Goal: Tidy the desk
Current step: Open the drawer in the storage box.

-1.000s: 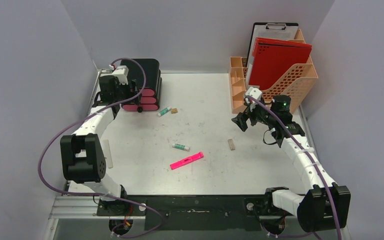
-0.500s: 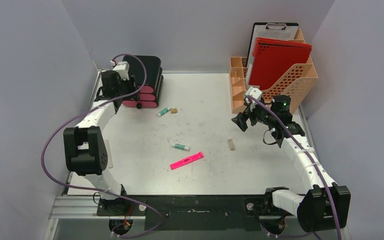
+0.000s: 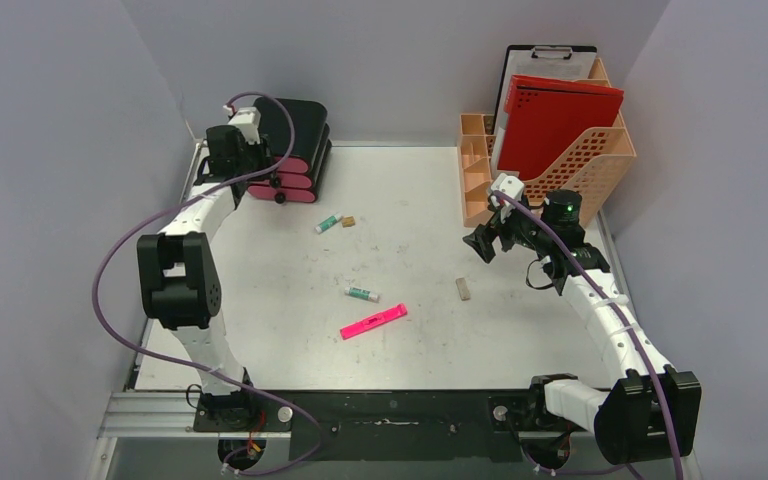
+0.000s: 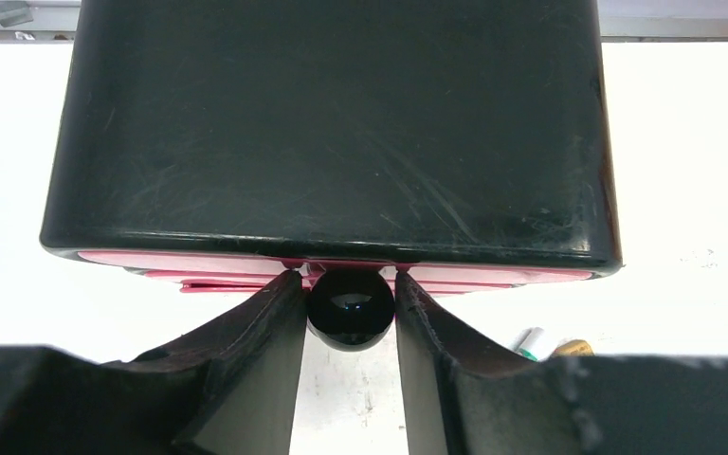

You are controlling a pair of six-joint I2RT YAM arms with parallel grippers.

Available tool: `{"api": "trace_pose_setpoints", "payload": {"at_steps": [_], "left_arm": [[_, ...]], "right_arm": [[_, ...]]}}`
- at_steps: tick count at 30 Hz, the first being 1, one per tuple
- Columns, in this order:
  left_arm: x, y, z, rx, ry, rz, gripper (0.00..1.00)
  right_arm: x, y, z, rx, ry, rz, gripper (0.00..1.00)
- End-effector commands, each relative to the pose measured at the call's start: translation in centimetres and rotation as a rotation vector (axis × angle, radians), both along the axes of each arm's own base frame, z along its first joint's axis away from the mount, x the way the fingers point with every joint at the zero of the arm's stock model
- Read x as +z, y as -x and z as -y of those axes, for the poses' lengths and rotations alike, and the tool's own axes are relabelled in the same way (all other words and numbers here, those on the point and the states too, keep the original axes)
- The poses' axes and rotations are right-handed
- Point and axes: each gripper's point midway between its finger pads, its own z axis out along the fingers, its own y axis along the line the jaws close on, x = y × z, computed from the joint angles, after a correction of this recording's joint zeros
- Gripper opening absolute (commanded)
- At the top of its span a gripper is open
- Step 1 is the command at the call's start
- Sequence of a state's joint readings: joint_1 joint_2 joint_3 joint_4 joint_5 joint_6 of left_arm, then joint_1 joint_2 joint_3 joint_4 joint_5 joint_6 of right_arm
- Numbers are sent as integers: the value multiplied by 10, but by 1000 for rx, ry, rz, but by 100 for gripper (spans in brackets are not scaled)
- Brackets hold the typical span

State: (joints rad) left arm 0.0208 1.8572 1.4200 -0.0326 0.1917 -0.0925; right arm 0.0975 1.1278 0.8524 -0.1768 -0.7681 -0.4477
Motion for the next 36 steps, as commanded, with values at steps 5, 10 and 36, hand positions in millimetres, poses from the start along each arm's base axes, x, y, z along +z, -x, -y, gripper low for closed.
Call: {"api": "trace_pose_setpoints", "payload": {"at_steps": [5, 10, 36], "left_arm": [[29, -21, 6, -24, 5, 92, 26], [31, -9, 5, -31, 7, 90, 15], [32, 92, -23, -18, 62, 65, 7]], "right_arm": [[12, -5, -3, 19, -20, 54, 90], [11, -5, -3, 20, -20, 51, 90], [8, 5, -28, 120, -3, 45, 90]]}}
